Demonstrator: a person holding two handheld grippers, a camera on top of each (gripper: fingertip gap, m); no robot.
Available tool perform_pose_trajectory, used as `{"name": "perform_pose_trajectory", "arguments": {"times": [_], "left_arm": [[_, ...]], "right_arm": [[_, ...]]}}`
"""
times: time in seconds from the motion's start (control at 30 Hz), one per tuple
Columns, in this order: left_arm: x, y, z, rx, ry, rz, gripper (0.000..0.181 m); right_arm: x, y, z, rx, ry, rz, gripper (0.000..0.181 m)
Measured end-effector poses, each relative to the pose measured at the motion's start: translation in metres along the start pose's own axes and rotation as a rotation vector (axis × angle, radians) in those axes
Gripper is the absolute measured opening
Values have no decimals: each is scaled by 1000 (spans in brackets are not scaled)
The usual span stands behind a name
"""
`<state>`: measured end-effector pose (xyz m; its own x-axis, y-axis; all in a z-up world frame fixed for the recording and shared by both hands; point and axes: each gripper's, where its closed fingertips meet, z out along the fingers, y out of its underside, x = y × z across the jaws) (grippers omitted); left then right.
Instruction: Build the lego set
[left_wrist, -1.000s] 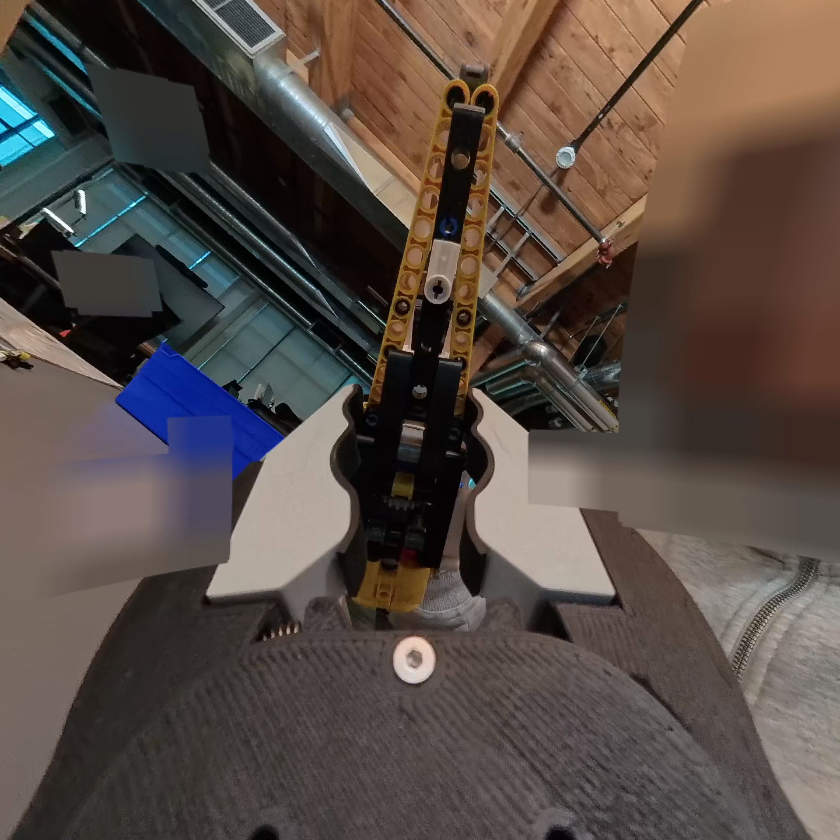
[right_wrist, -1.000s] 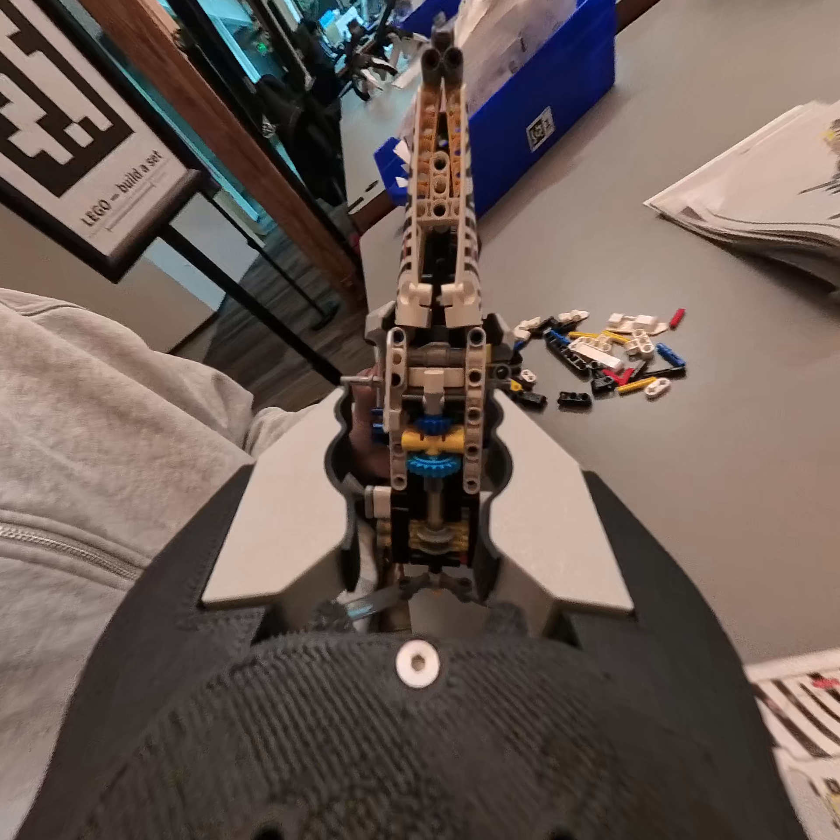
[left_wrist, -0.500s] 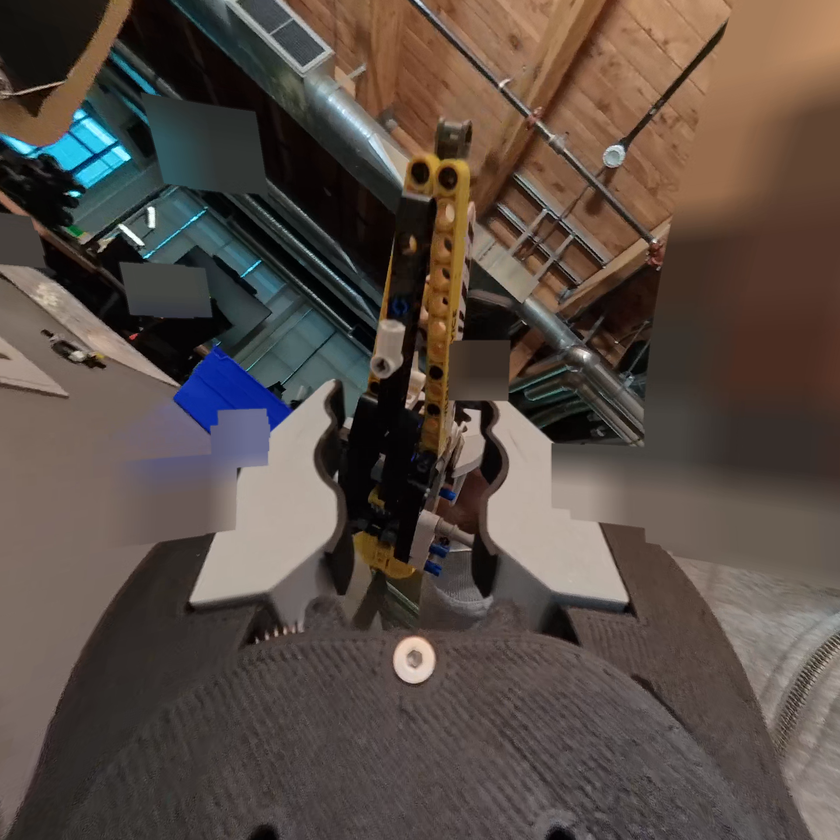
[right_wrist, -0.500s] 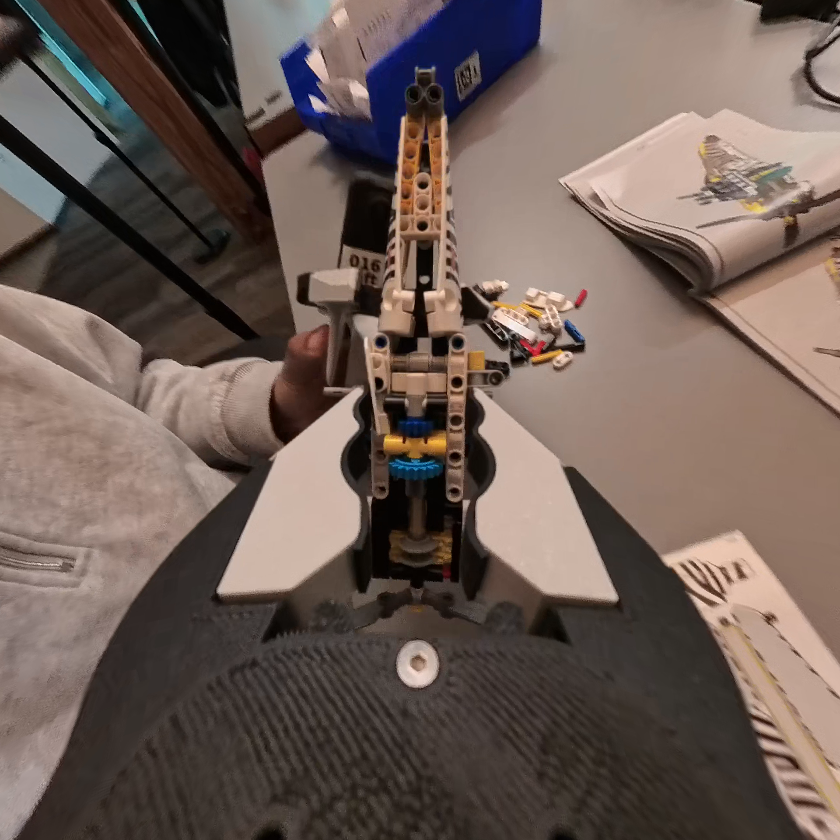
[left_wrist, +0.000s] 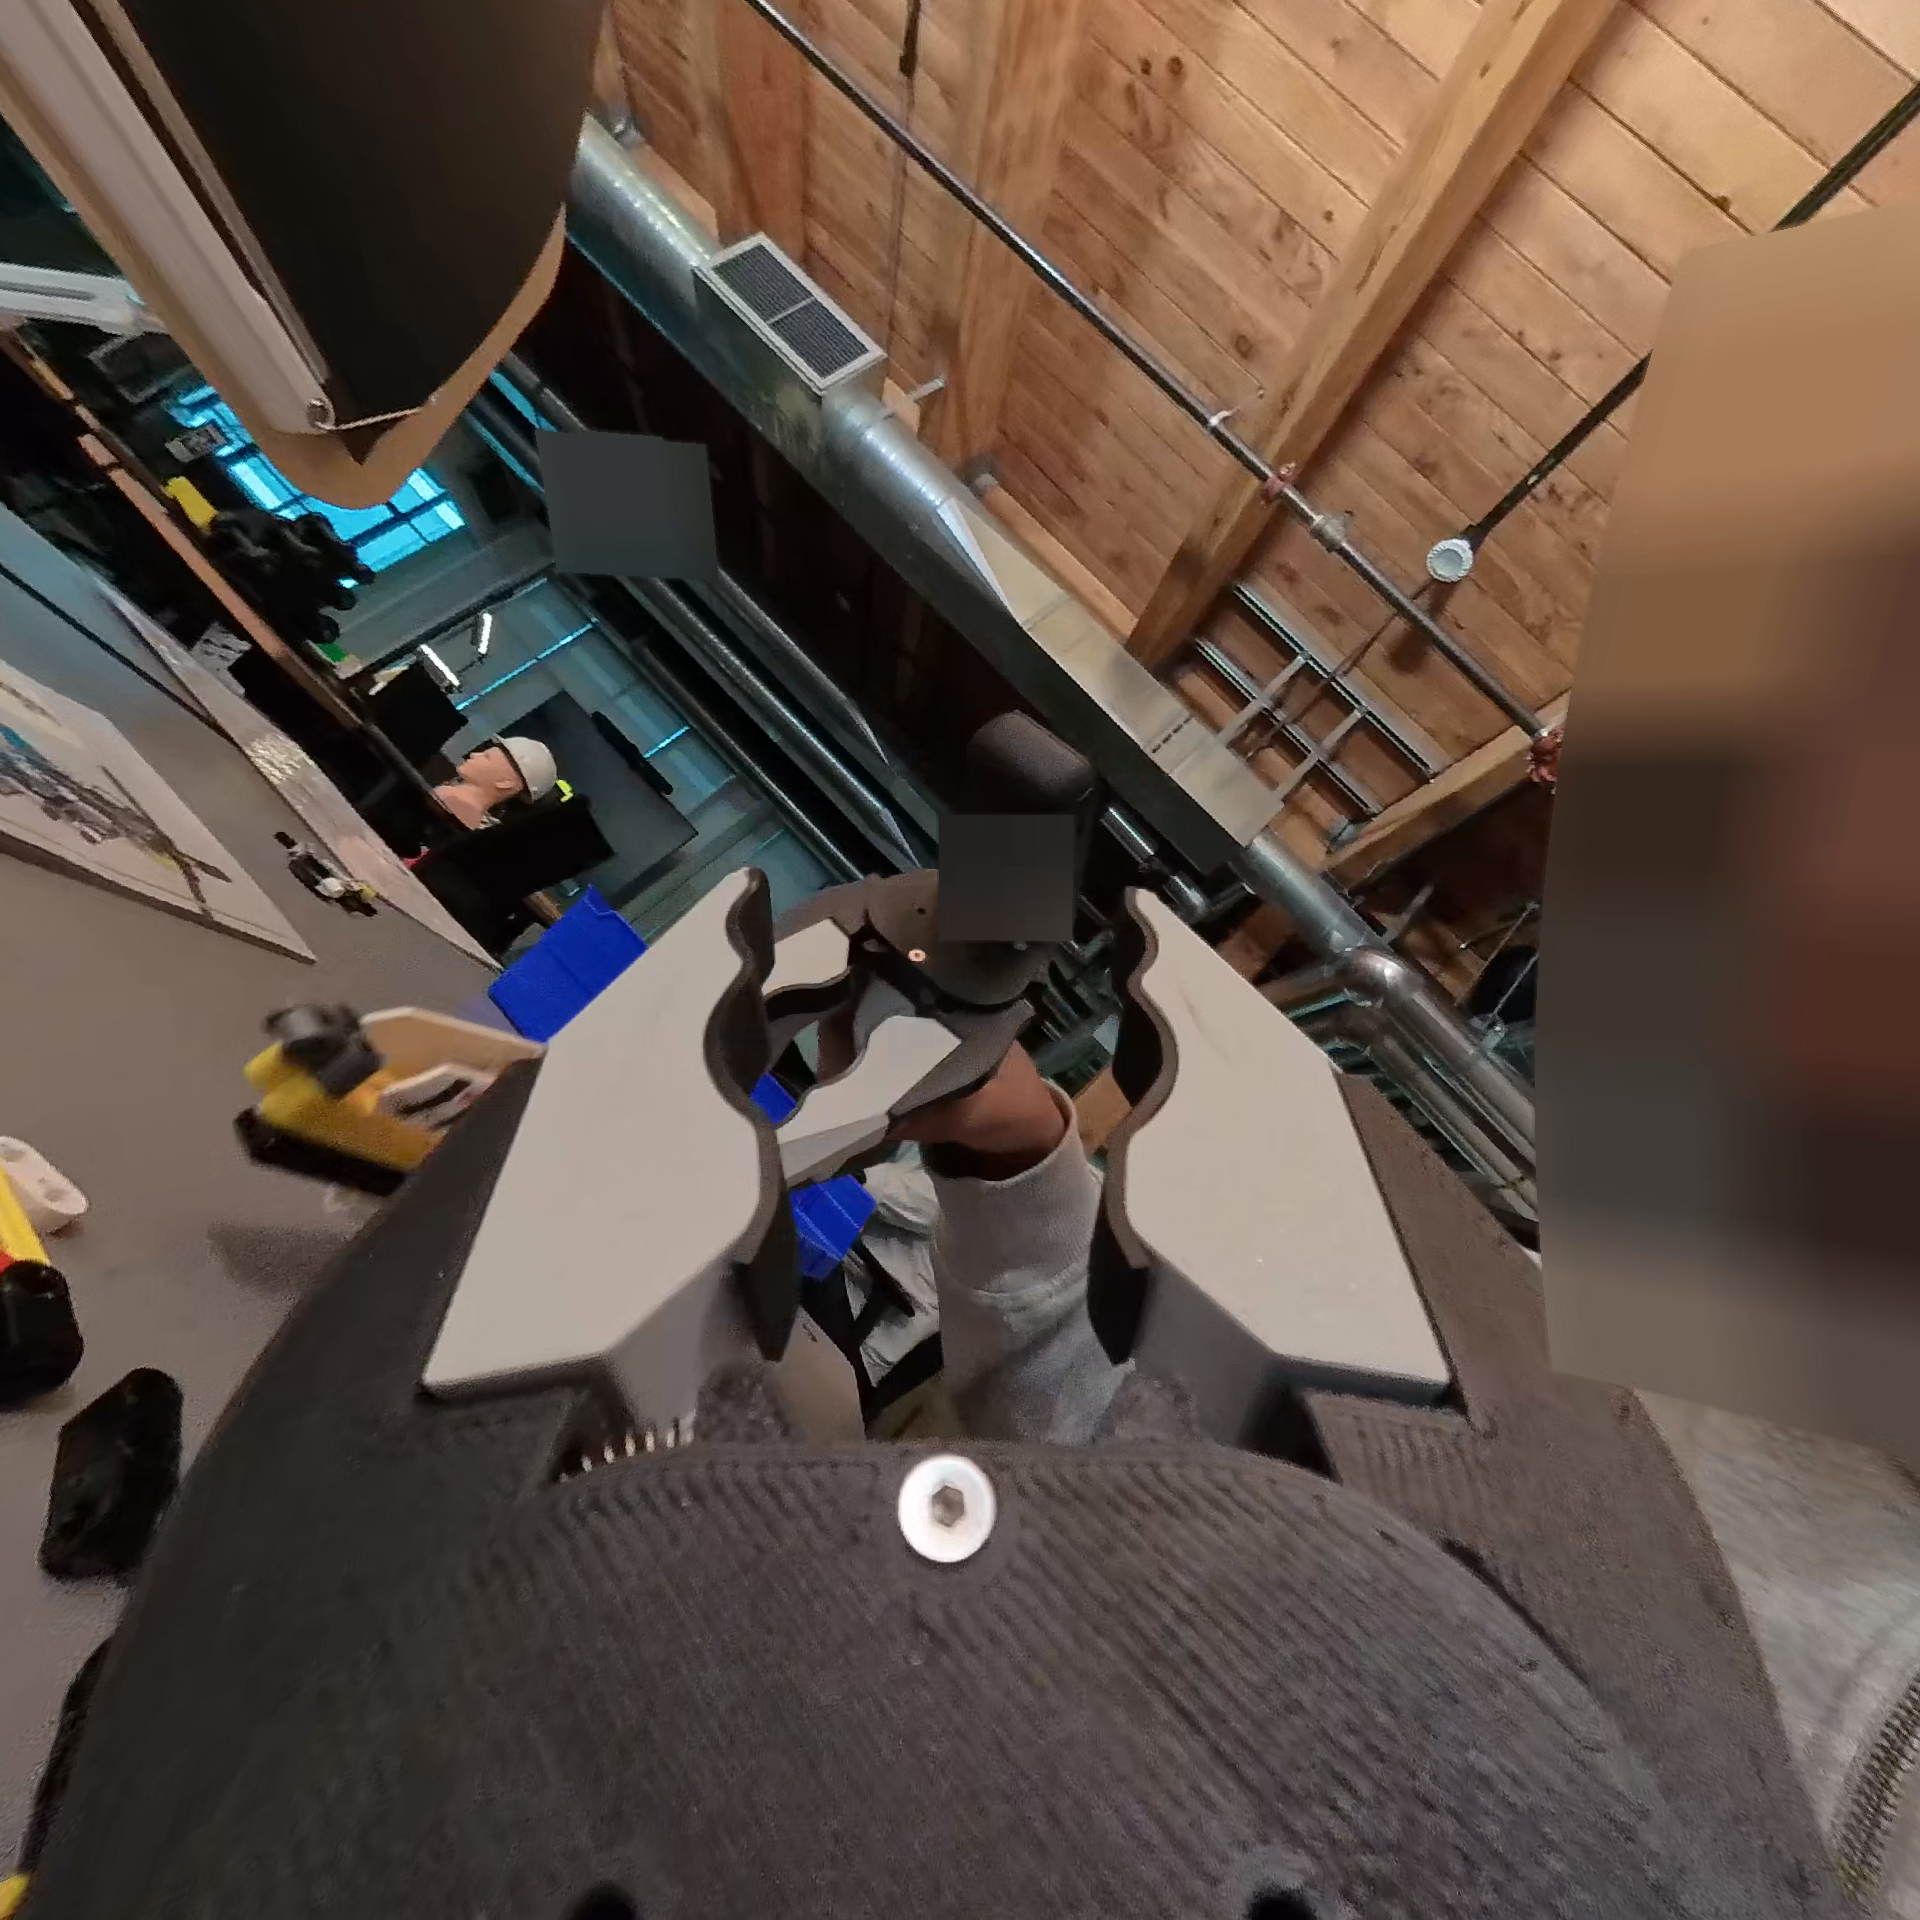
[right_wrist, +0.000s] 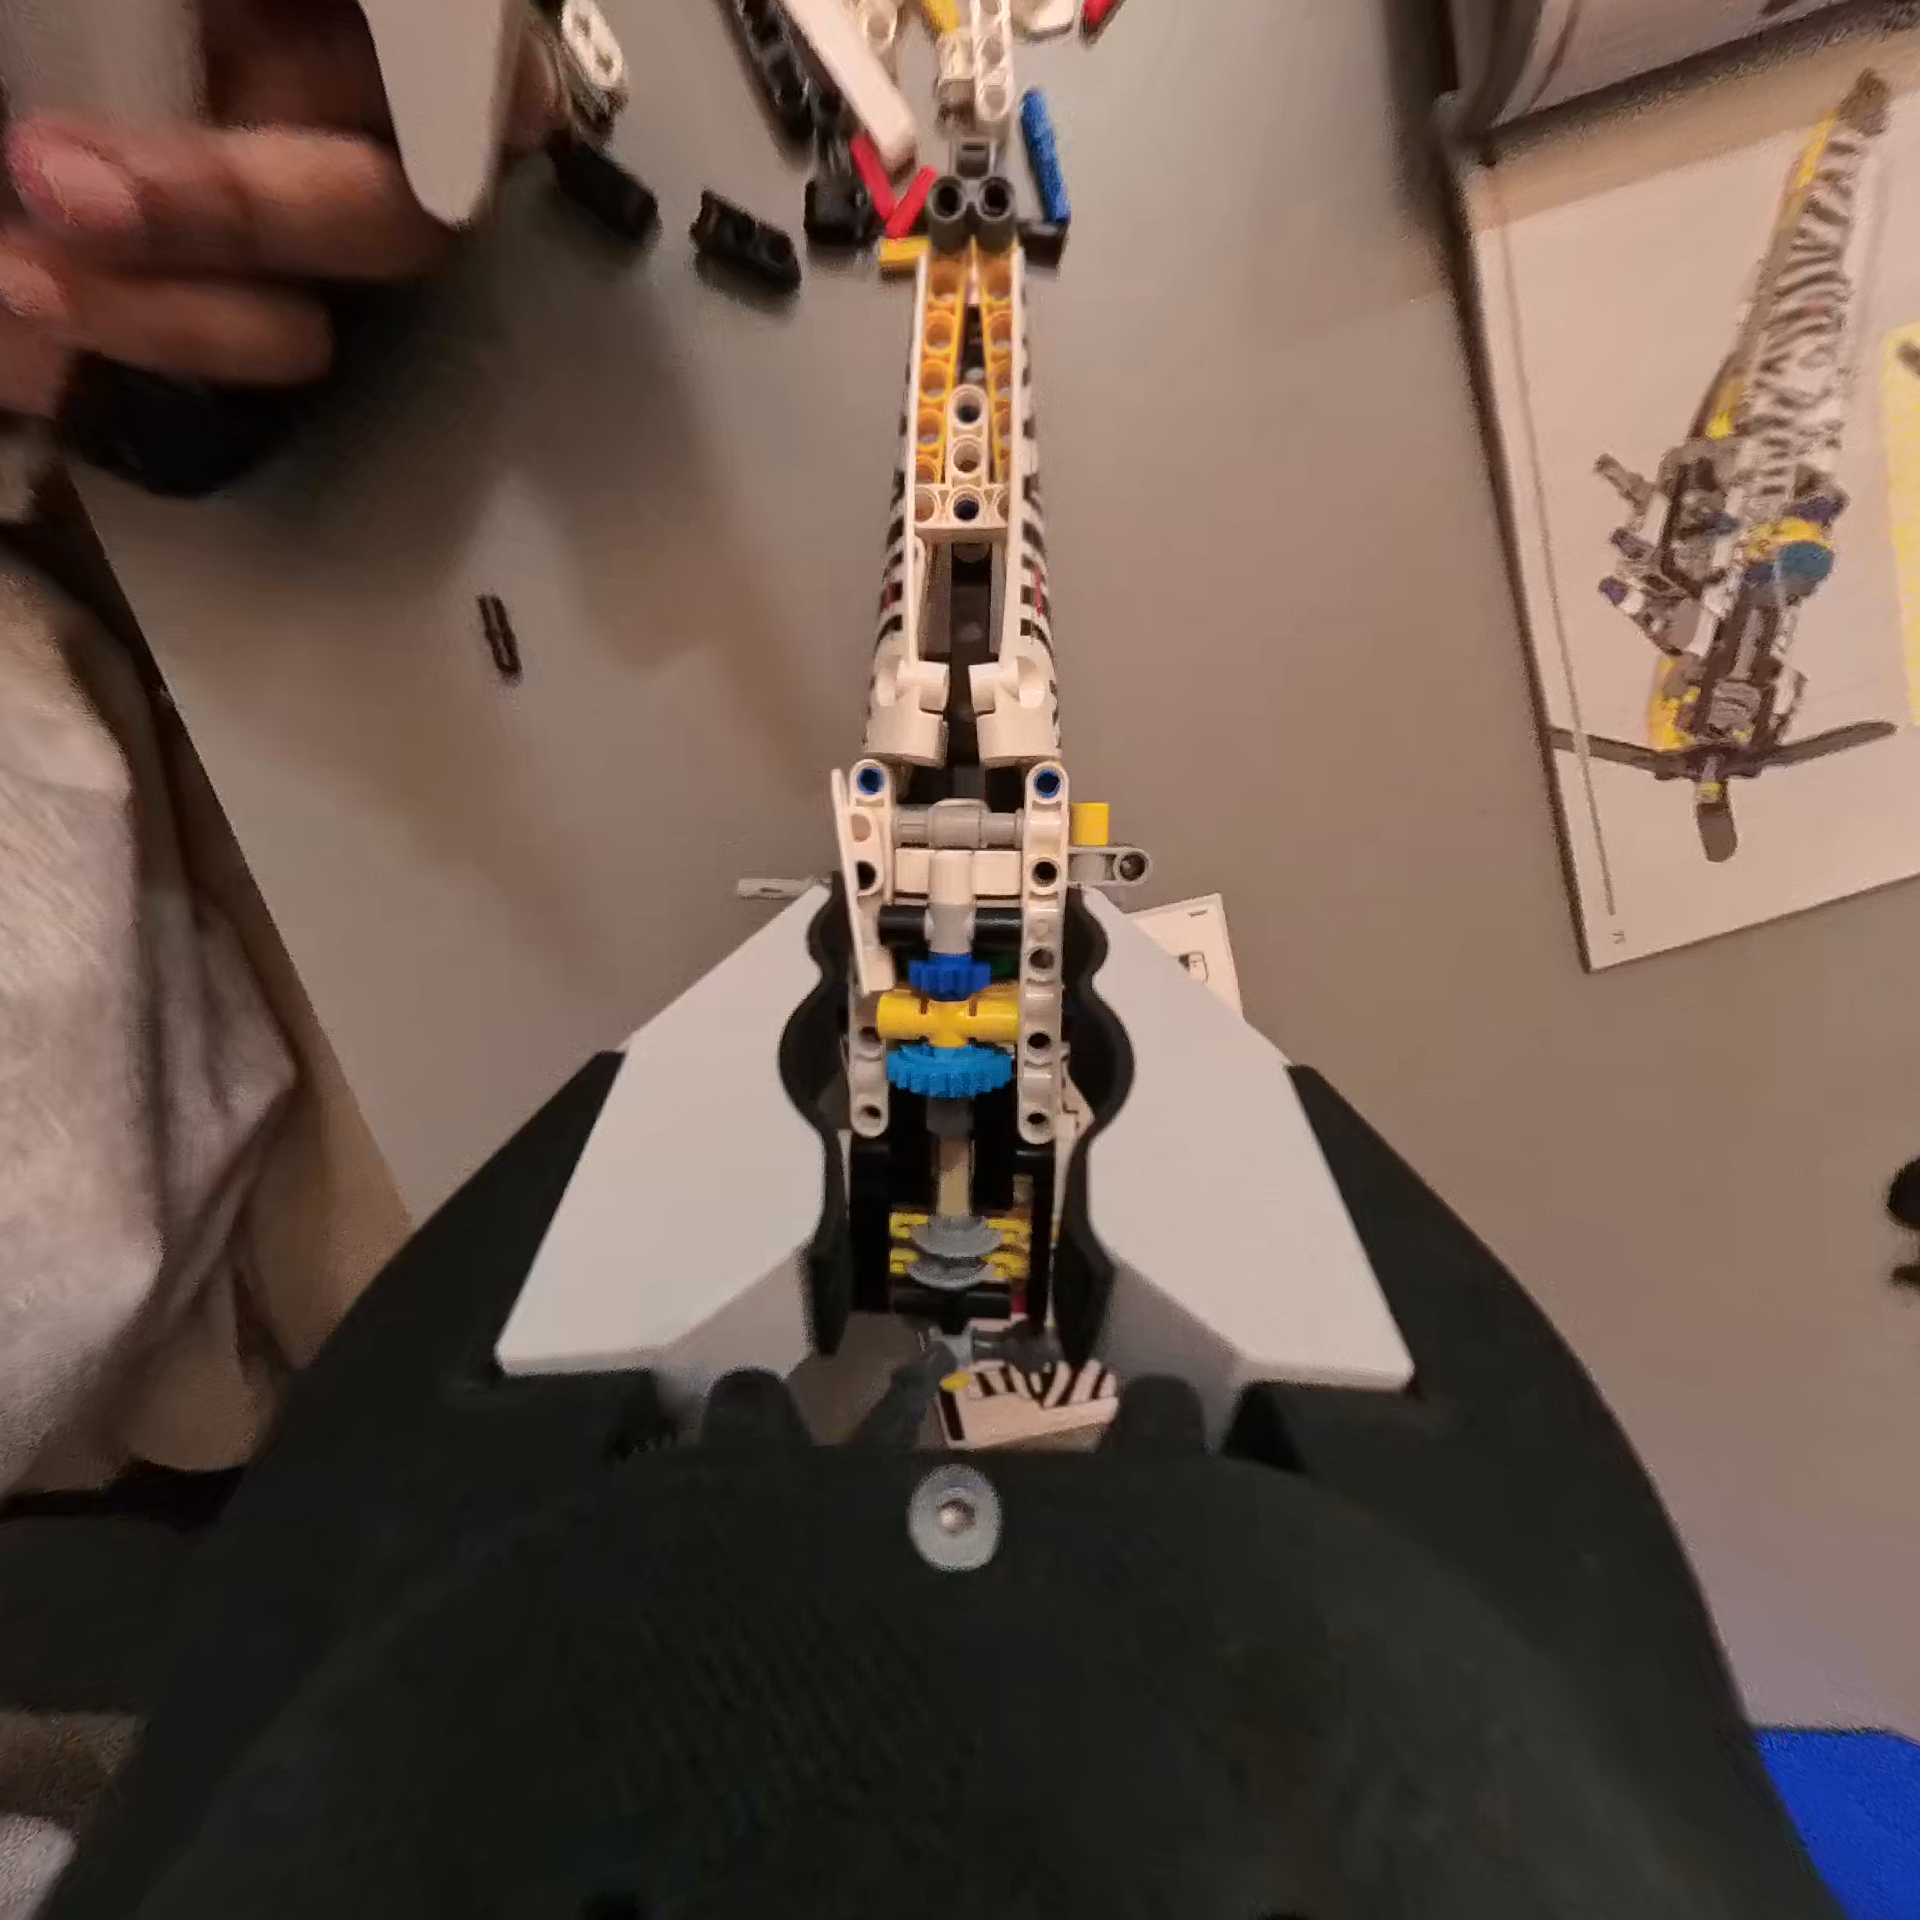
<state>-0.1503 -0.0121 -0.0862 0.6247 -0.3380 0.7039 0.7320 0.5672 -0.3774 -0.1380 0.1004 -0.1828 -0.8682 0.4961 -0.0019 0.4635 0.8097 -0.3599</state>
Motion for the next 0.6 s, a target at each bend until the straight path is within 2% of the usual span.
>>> {"name": "perform_pose_trajectory", "arguments": {"times": [0.1,0.3,0.5,0.6], "left_arm": [[2,1,1,-8,3,11,63],[5,8,4,-45,4,49,63],[8,14,7,-76,5,74,63],[9,19,10,-111,-12,127,63]], "right_arm": [[-1,0,8,-32,-7,-56,39],[3,-6,0,-3,33,-129,37],[10,-11,-29,87,85,-82,40],[5,-17,-54,216,140,-29,39]]}}
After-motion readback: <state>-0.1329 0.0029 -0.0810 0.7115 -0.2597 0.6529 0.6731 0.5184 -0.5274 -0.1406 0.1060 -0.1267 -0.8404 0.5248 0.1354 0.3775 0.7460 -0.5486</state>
